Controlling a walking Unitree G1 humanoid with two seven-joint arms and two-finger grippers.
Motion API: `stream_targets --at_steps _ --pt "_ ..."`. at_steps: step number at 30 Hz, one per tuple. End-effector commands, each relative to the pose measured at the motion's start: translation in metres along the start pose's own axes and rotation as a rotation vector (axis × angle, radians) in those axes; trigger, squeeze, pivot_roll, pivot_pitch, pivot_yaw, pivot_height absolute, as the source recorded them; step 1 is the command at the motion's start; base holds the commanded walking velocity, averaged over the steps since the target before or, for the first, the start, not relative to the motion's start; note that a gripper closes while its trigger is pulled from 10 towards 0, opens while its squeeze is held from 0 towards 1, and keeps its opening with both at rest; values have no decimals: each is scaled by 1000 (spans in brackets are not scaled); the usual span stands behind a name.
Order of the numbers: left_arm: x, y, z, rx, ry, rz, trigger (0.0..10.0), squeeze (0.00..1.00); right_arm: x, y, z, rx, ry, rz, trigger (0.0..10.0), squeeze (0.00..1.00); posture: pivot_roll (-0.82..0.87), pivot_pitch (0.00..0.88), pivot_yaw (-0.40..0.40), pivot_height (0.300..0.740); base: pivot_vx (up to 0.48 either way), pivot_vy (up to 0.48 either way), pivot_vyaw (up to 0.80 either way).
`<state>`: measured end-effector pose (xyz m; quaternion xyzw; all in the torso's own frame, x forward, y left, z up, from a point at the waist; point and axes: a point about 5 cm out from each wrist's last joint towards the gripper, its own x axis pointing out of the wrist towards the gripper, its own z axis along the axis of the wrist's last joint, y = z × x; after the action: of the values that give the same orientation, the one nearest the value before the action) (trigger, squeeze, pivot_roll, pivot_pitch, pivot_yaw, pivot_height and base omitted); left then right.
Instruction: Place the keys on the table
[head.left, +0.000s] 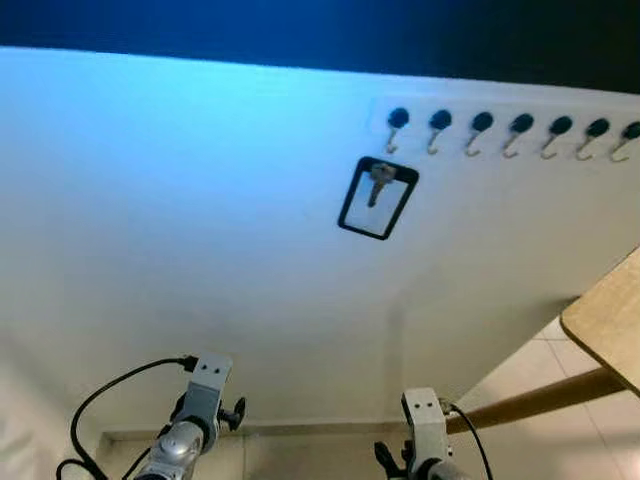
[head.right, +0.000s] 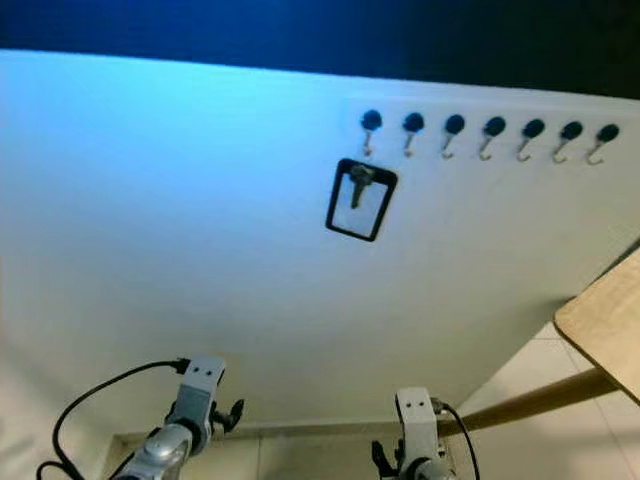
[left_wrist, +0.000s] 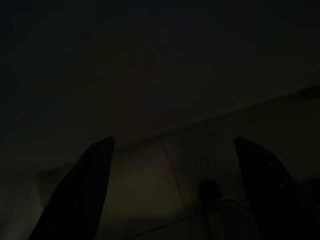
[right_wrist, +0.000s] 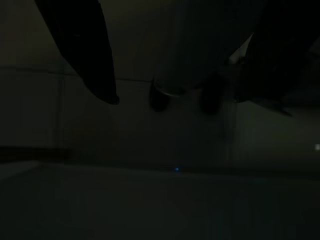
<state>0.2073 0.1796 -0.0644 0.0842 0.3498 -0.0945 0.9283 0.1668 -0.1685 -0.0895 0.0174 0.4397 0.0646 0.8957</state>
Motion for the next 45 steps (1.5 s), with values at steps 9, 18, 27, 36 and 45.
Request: stream_targets --at_steps 9,18,27,36,45 --pt "-1 -3 -1 44 -10 -15 10000 0 -1 -2 -4 18 7 -9 10000 0 96 0 -56 740 0 -480 0" --pt "-2 0 -4 -24 2 35 10000 0 -1 -2 -4 20 8 -8 10000 0 95 0 -56 740 0 -252 0" --pt "-2 6 -4 18 9 60 10000 0 -1 2 -5 25 12 4 10000 0 94 1 -54 740 0 0 0" --pt "-3 9 -5 -13 22 76 10000 0 -4 -8 -7 150 -31 -83 10000 0 91 0 -50 740 0 0 0" --pt "-3 11 -7 -61 38 86 10000 0 -6 -12 -9 156 -29 -103 10000 0 83 0 -43 740 -98 0 0"
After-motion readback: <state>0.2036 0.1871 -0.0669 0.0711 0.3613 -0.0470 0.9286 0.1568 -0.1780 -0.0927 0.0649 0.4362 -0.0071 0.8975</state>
